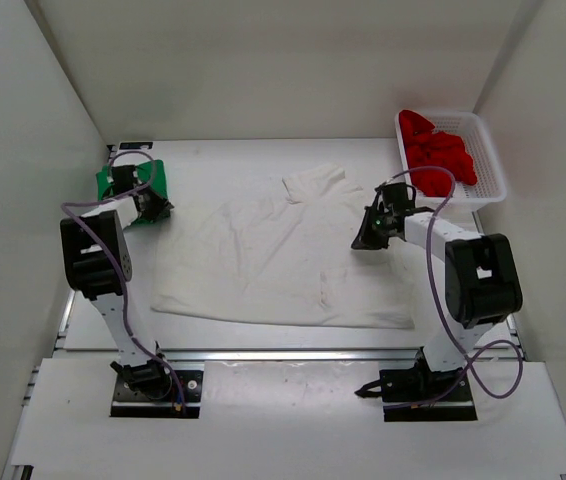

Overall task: Fold and stack the t-shirts
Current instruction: Grap the side of the flattened tshirt furthest away from the robot with both arms

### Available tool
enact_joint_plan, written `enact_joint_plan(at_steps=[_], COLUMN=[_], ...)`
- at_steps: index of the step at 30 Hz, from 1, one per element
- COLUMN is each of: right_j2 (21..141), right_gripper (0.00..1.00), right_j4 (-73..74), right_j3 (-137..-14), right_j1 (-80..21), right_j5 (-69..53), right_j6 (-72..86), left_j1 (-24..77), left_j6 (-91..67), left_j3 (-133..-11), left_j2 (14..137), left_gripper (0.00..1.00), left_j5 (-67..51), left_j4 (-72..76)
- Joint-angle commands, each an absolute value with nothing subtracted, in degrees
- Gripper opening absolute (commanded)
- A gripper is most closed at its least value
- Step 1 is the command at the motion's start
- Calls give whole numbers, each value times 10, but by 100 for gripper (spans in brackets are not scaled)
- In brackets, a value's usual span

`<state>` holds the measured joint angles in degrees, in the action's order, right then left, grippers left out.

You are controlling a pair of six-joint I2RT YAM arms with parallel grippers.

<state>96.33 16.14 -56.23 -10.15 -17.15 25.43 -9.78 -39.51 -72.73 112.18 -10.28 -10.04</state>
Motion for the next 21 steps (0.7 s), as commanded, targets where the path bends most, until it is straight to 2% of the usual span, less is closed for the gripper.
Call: enact_joint_plan(at_steps=[1, 4, 8, 16, 21], right_j2=[999, 1037, 1055, 988, 969], right_gripper=[0, 0, 0, 0, 0], right_j4=[203, 250, 254, 236, 241], right_j3=[-631, -667, -657, -580, -576], right_j1=[-83, -70, -37, 13, 33], right_j5=[-173, -173, -187, -113, -124], right_j6=[243, 230, 234, 232, 228], left_j1=[-119, -132, -149, -162, -163], left_j6=[-411, -412, -403, -420, -427], left_j3=[-730, -754, -801, -866, -860], left_j2=[1114, 1139, 1181, 1188, 1171], left_gripper=[36, 36, 35, 35, 39], left_j5=[-121, -117, -117, -133, -157], left_j4=[-88, -98, -124, -148, -131])
